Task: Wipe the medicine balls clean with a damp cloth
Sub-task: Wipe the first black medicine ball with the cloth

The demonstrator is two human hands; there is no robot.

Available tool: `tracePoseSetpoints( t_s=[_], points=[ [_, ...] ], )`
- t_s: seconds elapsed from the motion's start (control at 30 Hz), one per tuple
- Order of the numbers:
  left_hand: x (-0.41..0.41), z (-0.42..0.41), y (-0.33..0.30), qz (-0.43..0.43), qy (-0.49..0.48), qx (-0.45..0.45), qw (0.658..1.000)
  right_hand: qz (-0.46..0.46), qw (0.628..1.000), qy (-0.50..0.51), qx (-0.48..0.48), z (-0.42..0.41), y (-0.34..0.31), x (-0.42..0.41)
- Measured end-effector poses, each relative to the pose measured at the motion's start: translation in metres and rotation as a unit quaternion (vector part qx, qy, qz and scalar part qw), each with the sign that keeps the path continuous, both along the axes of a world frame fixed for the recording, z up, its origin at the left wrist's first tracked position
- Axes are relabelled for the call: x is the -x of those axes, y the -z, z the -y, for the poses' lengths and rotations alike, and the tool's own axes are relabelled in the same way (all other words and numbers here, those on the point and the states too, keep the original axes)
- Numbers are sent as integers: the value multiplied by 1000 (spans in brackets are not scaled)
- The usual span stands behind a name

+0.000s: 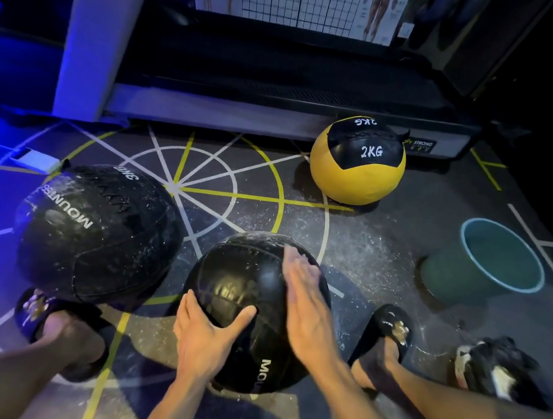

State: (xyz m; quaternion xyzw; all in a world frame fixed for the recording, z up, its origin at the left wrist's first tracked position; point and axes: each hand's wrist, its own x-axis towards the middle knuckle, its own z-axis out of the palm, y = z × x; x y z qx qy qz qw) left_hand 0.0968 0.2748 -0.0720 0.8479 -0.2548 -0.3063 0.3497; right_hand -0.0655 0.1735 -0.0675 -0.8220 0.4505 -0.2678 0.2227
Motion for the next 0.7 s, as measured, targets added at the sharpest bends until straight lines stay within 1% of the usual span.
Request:
tracePoseSetpoints(
  t_s=[0.03,0.07,0.1,0.13,0.17,0.23,0.27,0.3,0.33,0.4,0.43,0.47,0.53,0.57,0.6,0.63,0.67,0.7],
  points=[
    [2,0,0,-2,-2,3,1000,13,998,44,-42,2,1,19],
    [5,0,-1,-3,-4,4,1000,23,989,112,-92,0,0,33],
    [10,1,-1,2,-4,1,1000,14,968,199,-155,-5,0,40],
    [15,1,-2,11,-1,-2,1000,13,946,259,-195,-12,-3,36],
    [19,3,-2,23,3,-5,1000,43,940,279,-190,-17,-4,25],
    [26,4,-1,44,10,-17,999,115,950,266,-118,-26,-9,-11],
    [28,4,0,51,15,-25,998,134,959,236,-80,-28,-16,-28],
    [28,4,0,58,18,-28,998,137,971,189,-49,-26,-21,-41],
    [27,4,1,59,18,-30,998,129,981,136,-43,-24,-26,-46],
    [25,6,2,53,18,-29,998,83,994,59,-40,-13,-24,-31],
    [24,6,2,54,17,-27,998,53,997,51,-36,-6,-20,-15],
    [25,6,1,55,14,-24,998,32,995,77,-48,-1,-18,2],
    [31,5,-1,60,17,-26,998,27,977,181,-111,5,-18,28],
    [37,5,-3,70,21,-31,997,18,967,219,-128,5,-20,28],
    [41,5,-3,84,25,-35,996,15,967,225,-114,4,-20,21],
    [45,5,-3,94,29,-39,994,18,973,212,-84,2,-23,9],
    [47,5,-4,99,34,-44,994,26,983,174,-62,-3,-26,-6],
    [47,4,-4,100,39,-45,993,27,994,96,-53,-9,-31,-20]
  ],
)
